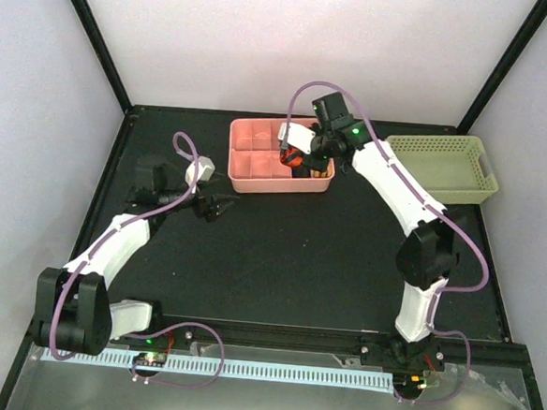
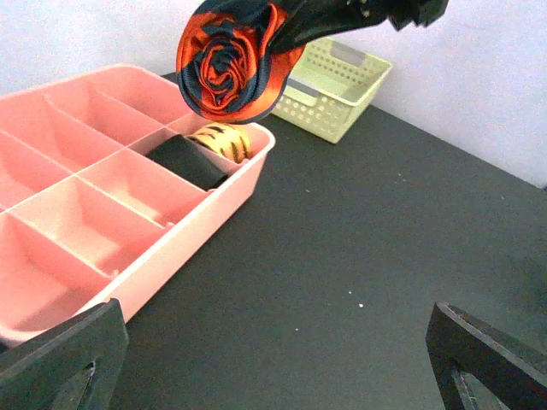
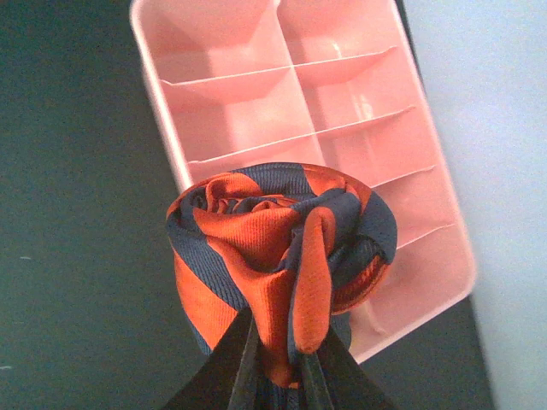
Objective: Roll the ties
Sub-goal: Place the tie in the storage box.
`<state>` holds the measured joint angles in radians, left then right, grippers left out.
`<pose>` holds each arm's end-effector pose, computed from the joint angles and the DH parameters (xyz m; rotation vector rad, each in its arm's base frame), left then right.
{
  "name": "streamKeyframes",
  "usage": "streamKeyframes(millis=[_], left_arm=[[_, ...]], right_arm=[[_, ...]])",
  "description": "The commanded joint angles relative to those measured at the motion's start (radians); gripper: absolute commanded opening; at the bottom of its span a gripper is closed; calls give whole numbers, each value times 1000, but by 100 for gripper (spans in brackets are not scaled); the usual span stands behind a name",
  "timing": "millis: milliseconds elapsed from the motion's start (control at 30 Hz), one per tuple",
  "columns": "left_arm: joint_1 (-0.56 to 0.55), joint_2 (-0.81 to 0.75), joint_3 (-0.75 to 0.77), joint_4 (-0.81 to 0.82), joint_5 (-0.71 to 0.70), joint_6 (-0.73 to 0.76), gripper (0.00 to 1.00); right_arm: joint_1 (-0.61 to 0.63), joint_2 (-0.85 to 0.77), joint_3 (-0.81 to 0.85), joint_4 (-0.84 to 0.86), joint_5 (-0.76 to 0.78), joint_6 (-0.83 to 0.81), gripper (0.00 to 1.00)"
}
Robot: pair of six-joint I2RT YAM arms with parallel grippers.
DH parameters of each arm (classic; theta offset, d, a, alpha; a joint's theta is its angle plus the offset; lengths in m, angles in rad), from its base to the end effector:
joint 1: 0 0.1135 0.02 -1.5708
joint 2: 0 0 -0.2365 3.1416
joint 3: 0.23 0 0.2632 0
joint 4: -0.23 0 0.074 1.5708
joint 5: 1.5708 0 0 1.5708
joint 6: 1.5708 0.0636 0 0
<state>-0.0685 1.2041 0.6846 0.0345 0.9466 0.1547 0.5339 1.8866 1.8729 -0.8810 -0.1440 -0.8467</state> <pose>0.2816 -0.0711 0.2073 0.7793 1.7867 -0.9045 0.3709 0.2298 0.2880 -1.6095 1.8513 0.0404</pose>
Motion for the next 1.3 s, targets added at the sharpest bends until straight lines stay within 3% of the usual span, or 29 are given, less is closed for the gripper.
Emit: streamKeyframes(millis=[0,433,767,1267], left_arm=[[66,-28,-3,50,59,-72,99],[240,2,-12,126,251,-209,99],[266,13,-13,139,292,-230,99],[267,-7,-12,140,309,-241,99]], right_arm=[[39,57,57,138,133,-186,2],[95,304,222,126,220,-278,2],[96,304,120,139,303,-312,2],[98,480,219,119,330,-352,2]])
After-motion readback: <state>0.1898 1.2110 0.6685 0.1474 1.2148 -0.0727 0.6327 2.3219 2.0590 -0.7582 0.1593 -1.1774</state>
